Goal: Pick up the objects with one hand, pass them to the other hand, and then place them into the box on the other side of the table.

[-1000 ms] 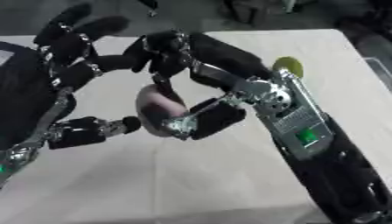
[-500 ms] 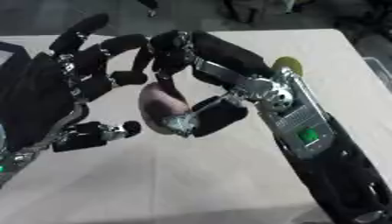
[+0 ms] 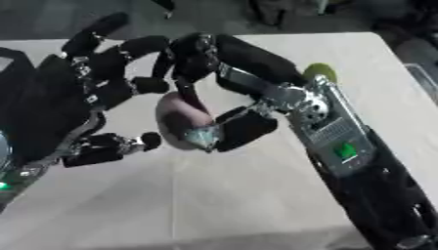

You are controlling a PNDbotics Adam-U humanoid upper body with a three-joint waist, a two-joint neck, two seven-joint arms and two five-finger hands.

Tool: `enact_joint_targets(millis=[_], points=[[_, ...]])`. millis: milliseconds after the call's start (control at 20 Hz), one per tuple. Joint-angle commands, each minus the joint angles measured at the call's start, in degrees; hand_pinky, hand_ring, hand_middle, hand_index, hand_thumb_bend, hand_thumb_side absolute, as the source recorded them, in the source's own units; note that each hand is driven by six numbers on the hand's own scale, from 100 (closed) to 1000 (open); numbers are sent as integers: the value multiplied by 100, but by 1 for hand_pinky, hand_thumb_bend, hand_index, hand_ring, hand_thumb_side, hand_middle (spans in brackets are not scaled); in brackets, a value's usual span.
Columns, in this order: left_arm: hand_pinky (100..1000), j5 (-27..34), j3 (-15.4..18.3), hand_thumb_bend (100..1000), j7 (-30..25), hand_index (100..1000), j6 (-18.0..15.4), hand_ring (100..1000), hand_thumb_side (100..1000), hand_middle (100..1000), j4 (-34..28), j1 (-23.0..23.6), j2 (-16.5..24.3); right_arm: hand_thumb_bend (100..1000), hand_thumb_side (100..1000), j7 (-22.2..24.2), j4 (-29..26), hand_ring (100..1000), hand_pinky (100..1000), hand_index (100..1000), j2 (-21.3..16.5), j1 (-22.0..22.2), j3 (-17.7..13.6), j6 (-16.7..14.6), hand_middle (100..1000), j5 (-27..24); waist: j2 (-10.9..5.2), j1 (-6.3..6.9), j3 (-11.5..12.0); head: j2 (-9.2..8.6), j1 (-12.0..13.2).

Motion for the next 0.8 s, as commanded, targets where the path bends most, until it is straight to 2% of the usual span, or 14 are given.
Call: enact_joint_targets(millis=[50, 350, 800], points=[[976, 115, 2, 807, 72, 711, 12, 301, 100, 853, -34, -137, -19, 100, 279, -30, -126, 723, 633, 418, -20, -102, 12, -2, 759, -43, -91, 1, -6, -14, -1], [977, 217, -96, 817, 141, 710, -81, 295, 100, 850, -34, -228, 12, 100, 272, 34, -160, 723, 681, 414, -30, -118, 91, -4, 757, -70, -89, 1, 13, -14, -10], [977, 258, -186, 796, 117, 692, -171, 280, 100, 847, -34, -258, 4, 100, 272, 92, -178, 718, 657, 414, -22, -137, 112, 5, 760, -97, -90, -11, 37, -14, -13]])
